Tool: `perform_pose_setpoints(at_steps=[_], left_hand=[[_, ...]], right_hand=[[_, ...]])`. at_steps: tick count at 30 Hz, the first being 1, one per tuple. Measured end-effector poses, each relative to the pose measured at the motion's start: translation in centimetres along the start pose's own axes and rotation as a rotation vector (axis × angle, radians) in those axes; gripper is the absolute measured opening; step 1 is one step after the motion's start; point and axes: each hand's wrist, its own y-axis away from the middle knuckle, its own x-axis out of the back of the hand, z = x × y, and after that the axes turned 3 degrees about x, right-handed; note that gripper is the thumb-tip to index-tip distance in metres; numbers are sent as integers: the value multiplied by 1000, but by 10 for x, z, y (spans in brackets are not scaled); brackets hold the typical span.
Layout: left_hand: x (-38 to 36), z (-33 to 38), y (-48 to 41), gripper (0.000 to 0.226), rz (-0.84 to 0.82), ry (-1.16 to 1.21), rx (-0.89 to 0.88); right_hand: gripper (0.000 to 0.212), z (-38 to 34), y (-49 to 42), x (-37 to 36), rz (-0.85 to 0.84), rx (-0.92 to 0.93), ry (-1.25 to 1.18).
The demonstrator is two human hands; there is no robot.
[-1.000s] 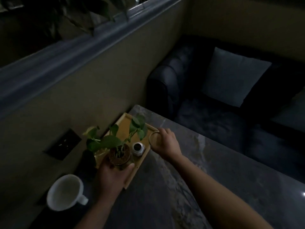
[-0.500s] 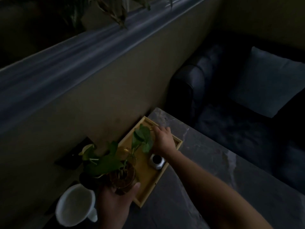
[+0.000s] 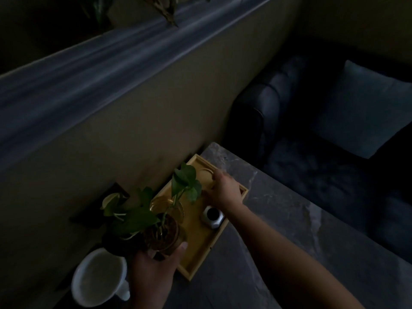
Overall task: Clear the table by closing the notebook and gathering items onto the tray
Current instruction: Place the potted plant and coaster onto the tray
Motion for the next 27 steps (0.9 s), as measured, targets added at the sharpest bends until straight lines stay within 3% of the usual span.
perform_pose_setpoints(at_steps=[6,10,15,19,23,25,27], left_hand=[[6,2,1,56,-8,-113,-73],[5,-3,-1,46,-18,-75,-31],[5,1,1,39,-63,-157,-133],[-1,14,1,44,-79,-210,-146],[-20,31,-3,64,-94,-191,-197],[-35,36,-14,64,-118,-210,-169],[-54,39,-28,60,-136,-257,-188]], right_hand=[[40,-11,-16,-4,-10,40,22],[43,-12,-21,-6,-25,51,41],[40,-10,-17,1,-30,62,-10],[30,12,10,22,97,28,-93],[24,56,66,32,337,-91,-85],[35,80,95,25,322,-164,62],[56,96,119,13,203,-224,158]])
